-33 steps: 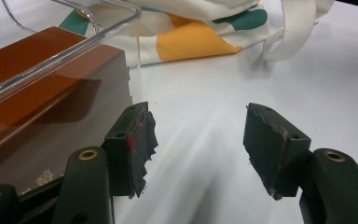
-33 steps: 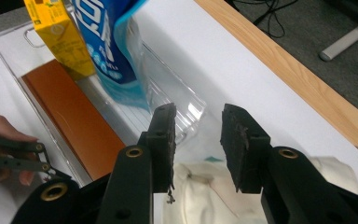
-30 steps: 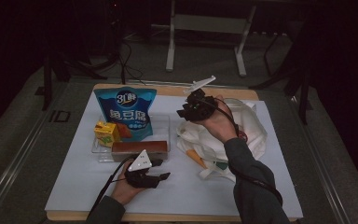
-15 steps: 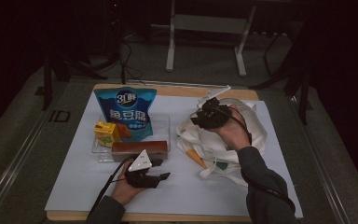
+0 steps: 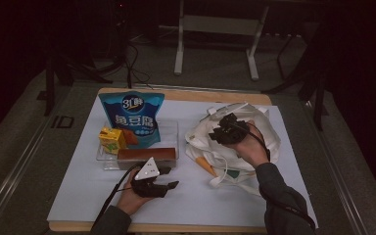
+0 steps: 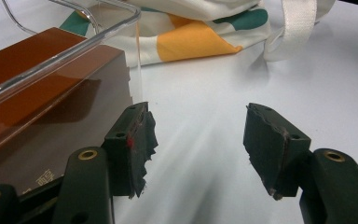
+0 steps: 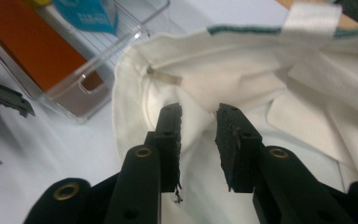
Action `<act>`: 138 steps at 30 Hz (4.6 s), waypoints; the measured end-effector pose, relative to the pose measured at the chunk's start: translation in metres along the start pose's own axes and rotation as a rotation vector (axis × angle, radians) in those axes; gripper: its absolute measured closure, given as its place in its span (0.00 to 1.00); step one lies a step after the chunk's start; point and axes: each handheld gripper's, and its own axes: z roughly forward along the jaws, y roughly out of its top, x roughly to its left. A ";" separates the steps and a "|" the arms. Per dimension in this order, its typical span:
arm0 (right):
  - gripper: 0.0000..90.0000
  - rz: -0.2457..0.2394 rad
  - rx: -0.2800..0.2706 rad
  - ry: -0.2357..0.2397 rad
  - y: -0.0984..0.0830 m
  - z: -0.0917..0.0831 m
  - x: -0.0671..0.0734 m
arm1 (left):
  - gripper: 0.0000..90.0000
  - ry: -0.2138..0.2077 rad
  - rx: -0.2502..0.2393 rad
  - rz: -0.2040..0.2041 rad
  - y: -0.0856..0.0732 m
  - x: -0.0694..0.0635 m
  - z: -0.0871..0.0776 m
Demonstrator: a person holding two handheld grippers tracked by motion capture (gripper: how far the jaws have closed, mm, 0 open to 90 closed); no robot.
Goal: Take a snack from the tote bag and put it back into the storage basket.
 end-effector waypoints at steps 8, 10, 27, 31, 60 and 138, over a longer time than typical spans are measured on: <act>0.86 -0.001 0.035 -0.036 -0.015 0.001 -0.007 | 0.46 0.001 -0.002 -0.001 0.000 0.000 0.000; 0.89 -0.007 0.054 -0.053 -0.018 0.002 -0.009 | 0.46 0.002 -0.002 -0.001 0.000 0.000 0.000; 1.00 0.016 0.110 -0.116 -0.036 0.006 -0.022 | 0.46 0.002 -0.003 -0.002 0.000 0.000 0.000; 1.00 0.015 0.131 -0.134 -0.041 0.006 -0.025 | 0.46 0.002 -0.003 -0.003 0.000 0.000 0.000; 1.00 -0.007 0.277 -0.227 -0.054 0.022 -0.034 | 0.45 -0.002 -0.003 -0.009 0.000 0.001 0.000; 0.26 0.356 0.202 -0.211 -0.086 0.005 -0.081 | 0.45 -0.002 -0.001 -0.008 0.000 0.001 0.000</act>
